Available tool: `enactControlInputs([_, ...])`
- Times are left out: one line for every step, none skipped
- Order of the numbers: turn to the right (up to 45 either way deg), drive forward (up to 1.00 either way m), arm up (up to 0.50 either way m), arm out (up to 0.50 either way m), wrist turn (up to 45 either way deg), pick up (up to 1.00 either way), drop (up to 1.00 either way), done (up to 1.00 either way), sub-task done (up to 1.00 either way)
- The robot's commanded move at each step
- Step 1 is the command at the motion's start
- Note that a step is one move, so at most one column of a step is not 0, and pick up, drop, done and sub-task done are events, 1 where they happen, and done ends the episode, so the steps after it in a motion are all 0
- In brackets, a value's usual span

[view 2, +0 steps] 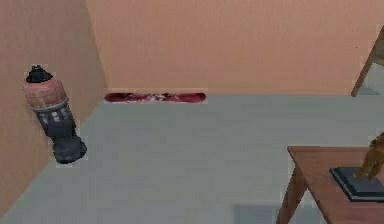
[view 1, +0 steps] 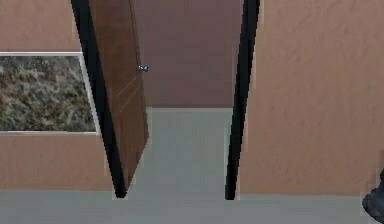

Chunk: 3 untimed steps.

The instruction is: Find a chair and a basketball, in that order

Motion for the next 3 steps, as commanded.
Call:
enactControlInputs([45.0,0.00,0.00,0.00,0.0,0.00,0.00,0.00,0.00])
enactControlInputs([45.0,0.00,0.00,0.00,0.0,0.00,0.00,0.00,0.00])
enactControlInputs([45.0,0.00,0.00,0.00,0.0,0.00,0.00,0.00,0.00])
